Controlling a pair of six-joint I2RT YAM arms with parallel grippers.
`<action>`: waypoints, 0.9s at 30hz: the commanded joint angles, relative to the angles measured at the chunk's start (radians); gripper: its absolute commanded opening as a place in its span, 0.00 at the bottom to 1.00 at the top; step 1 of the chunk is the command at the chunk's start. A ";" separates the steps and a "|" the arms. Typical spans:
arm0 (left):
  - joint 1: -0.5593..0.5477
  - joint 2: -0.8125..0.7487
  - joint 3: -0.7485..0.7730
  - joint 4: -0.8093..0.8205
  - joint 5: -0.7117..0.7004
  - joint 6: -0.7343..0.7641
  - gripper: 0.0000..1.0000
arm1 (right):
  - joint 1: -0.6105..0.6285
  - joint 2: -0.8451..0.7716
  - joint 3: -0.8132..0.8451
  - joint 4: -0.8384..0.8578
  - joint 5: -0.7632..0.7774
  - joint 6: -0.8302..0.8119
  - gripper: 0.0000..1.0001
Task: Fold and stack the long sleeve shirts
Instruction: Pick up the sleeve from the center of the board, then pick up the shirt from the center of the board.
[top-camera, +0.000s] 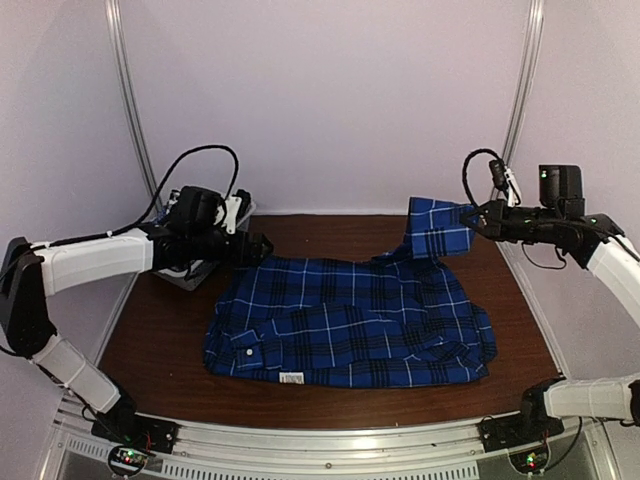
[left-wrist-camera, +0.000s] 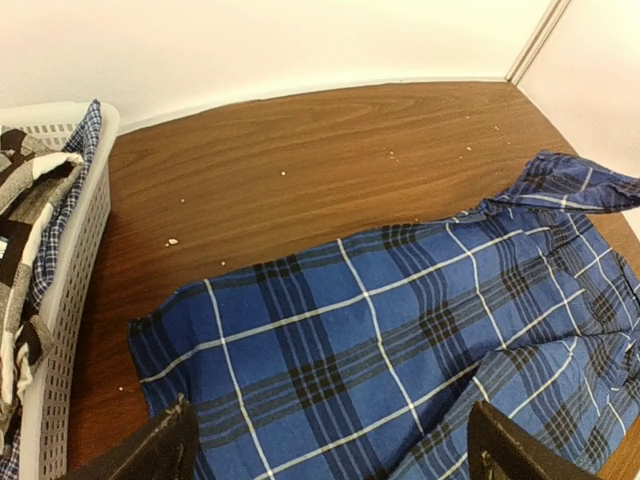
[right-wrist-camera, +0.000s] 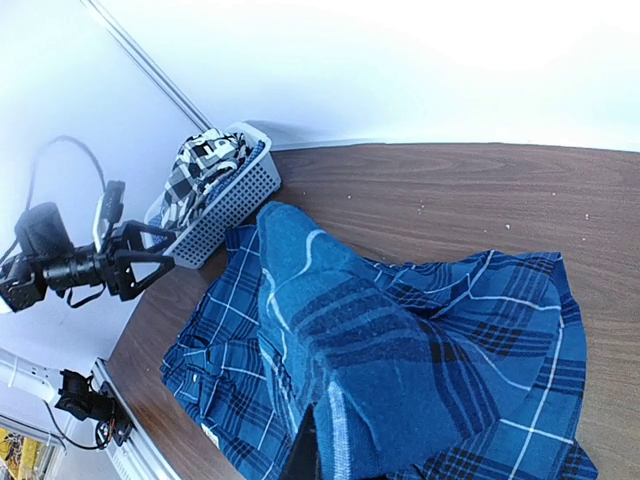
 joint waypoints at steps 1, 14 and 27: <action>0.082 0.085 0.058 -0.018 0.214 0.107 0.95 | -0.006 -0.053 0.050 -0.104 -0.008 -0.023 0.00; 0.127 0.470 0.442 -0.292 0.253 0.472 0.92 | -0.008 -0.100 0.119 -0.193 -0.034 -0.077 0.00; 0.186 0.605 0.635 -0.421 0.276 0.664 0.90 | -0.008 -0.153 0.163 -0.226 -0.082 -0.065 0.00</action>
